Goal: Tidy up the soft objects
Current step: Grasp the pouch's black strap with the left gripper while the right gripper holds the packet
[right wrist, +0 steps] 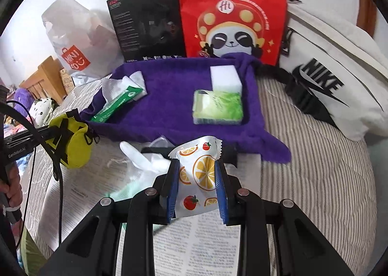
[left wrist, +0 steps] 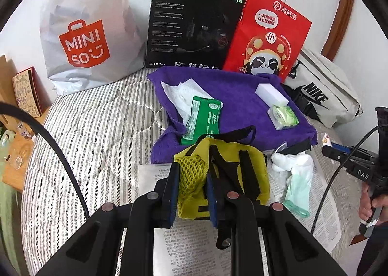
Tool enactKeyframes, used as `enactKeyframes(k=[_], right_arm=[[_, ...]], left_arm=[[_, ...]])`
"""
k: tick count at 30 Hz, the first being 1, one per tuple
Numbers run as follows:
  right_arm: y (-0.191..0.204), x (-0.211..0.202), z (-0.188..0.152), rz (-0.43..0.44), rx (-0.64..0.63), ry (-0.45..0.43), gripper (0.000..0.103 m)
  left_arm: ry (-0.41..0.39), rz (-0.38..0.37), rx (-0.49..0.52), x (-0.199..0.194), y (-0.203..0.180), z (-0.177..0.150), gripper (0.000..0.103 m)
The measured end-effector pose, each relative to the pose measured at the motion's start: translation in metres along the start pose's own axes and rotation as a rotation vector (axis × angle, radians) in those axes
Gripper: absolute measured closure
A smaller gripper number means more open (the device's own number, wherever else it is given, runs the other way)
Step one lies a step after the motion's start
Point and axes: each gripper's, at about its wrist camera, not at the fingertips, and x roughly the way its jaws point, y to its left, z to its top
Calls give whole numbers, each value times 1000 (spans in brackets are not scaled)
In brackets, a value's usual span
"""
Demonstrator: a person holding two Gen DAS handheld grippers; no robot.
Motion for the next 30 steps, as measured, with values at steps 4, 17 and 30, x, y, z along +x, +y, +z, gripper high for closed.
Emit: enactKeyframes(k=[4,17,30], right_arm=[[6,6,7,12,-6,0,75],[15,19,-2,27,-16,43,75],[16,19,-8,32,-19,44,75]], left_arm=[[-3,-4,2,0,-2,2,83],[124,3,25,45,0,-36,81],[115,8,66,8,-9,-49,76]])
